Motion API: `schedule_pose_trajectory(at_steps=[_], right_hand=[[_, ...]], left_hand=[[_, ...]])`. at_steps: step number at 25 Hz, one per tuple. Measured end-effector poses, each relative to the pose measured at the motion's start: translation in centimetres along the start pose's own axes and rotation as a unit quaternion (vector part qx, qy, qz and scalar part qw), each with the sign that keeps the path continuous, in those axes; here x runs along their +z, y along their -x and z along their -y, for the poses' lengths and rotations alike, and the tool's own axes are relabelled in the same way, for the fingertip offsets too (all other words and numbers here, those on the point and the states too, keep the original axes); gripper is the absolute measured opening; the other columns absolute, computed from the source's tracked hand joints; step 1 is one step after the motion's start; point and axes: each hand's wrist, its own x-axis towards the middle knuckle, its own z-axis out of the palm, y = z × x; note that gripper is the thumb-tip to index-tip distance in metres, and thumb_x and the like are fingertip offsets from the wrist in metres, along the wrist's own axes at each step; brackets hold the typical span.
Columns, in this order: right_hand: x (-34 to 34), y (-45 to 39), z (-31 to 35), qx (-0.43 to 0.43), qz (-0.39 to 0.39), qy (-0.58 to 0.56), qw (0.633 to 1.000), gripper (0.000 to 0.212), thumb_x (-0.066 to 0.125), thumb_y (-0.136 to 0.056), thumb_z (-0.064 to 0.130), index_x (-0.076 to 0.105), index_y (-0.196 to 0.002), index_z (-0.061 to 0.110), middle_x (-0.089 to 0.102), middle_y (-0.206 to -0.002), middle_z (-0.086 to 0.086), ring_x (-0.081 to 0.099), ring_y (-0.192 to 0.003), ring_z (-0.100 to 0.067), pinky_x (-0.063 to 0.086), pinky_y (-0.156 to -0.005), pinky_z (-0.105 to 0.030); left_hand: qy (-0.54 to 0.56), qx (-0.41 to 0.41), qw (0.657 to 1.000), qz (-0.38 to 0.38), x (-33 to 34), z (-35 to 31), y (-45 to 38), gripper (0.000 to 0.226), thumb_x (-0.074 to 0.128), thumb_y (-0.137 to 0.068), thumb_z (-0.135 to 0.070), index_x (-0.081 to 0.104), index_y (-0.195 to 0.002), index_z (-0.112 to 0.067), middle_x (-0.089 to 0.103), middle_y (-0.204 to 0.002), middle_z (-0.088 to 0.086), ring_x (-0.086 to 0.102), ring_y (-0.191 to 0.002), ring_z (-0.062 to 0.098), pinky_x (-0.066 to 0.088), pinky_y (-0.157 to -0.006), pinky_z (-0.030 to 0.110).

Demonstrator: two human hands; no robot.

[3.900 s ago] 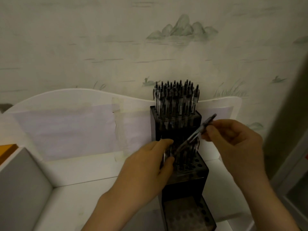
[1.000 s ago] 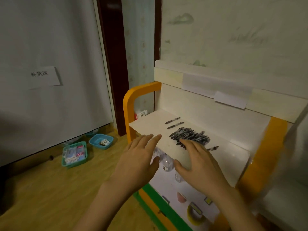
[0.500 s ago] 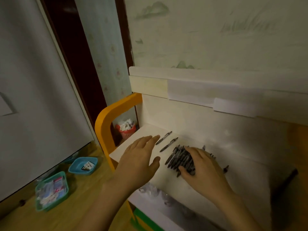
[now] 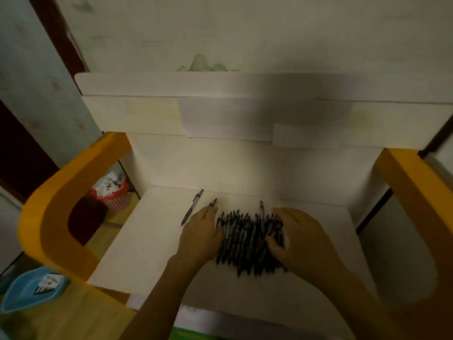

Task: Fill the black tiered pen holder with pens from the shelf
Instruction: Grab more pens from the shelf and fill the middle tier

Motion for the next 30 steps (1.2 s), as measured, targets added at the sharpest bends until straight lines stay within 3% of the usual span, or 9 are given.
schedule_pose_trajectory(at_steps=[3, 5, 10, 14, 21, 25, 30], right_hand=[[0.4, -0.7, 0.3, 0.029, 0.005, 0.006, 1.0, 0.069, 0.053, -0.09, 0.054, 0.036, -0.148, 0.022, 0.045, -0.147, -0.001, 0.04, -0.135, -0.021, 0.031, -0.115, -0.037], [1.0, -1.4, 0.8, 0.039, 0.007, 0.01, 0.999, 0.069, 0.051, -0.09, 0.055, 0.033, -0.149, 0.024, 0.043, -0.148, 0.003, 0.037, -0.136, -0.019, 0.028, -0.116, -0.034], [1.9, -2.7, 1.7, 0.042, 0.018, 0.018, 0.999, 0.069, 0.051, -0.091, 0.055, 0.034, -0.149, 0.023, 0.044, -0.147, 0.003, 0.039, -0.135, -0.018, 0.028, -0.115, -0.032], [2.4, -3.6, 1.7, 0.04, 0.019, 0.028, 0.999, 0.068, 0.051, -0.09, 0.056, 0.035, -0.149, 0.024, 0.044, -0.147, 0.003, 0.039, -0.135, -0.018, 0.029, -0.115, -0.033], [2.4, -4.7, 1.3, 0.034, 0.025, 0.046, 0.998, 0.067, 0.049, -0.09, 0.059, 0.034, -0.148, 0.029, 0.042, -0.148, 0.007, 0.037, -0.136, -0.015, 0.025, -0.114, -0.031], [2.3, -4.9, 1.1, 0.035, 0.029, 0.048, 0.998, 0.067, 0.047, -0.09, 0.059, 0.032, -0.149, 0.031, 0.039, -0.15, 0.007, 0.034, -0.139, -0.015, 0.023, -0.116, -0.031], [2.2, -4.8, 0.7, 0.034, 0.026, 0.044, 0.998, 0.066, 0.048, -0.09, 0.059, 0.034, -0.148, 0.031, 0.04, -0.149, 0.007, 0.035, -0.138, -0.015, 0.024, -0.115, -0.031]], left_hand=[[-0.019, -0.006, 0.999, 0.041, 1.9, 1.8, -2.1, 0.055, 0.046, -0.1, -0.026, 0.028, -0.151, -0.015, 0.029, -0.157, 0.008, 0.034, -0.139, 0.022, 0.032, -0.111, 0.031], [-0.032, -0.024, 0.998, 0.05, 2.6, 3.2, -2.9, 0.055, 0.048, -0.099, -0.023, 0.03, -0.15, -0.016, 0.034, -0.153, 0.008, 0.036, -0.136, 0.023, 0.036, -0.108, 0.033], [-0.048, -0.03, 0.997, 0.043, 3.4, 5.4, -3.6, 0.049, 0.046, -0.098, -0.014, 0.037, -0.146, -0.018, 0.049, -0.132, 0.005, 0.045, -0.116, 0.021, 0.047, -0.09, 0.029], [0.012, -0.038, 0.998, 0.058, 3.2, 5.6, -4.2, 0.048, 0.046, -0.093, 0.0, 0.046, -0.138, -0.014, 0.051, -0.115, 0.007, 0.05, -0.1, 0.02, 0.045, -0.078, 0.026], [0.121, -0.079, 0.984, 0.105, 3.2, 4.3, -3.1, 0.045, 0.059, -0.091, -0.036, 0.049, -0.131, -0.016, 0.049, -0.103, -0.003, 0.053, -0.087, 0.011, 0.048, -0.075, 0.024], [0.037, -0.124, 0.979, 0.16, 3.3, 3.1, -3.6, 0.086, 0.065, -0.07, -0.073, 0.041, -0.131, -0.017, 0.047, -0.12, 0.003, 0.052, -0.106, 0.018, 0.049, -0.083, 0.031], [-0.018, -0.159, 0.964, 0.212, 3.3, 2.3, -4.2, 0.093, 0.073, -0.062, -0.068, 0.036, -0.129, -0.015, 0.042, -0.123, 0.006, 0.051, -0.109, 0.023, 0.052, -0.087, 0.037]])
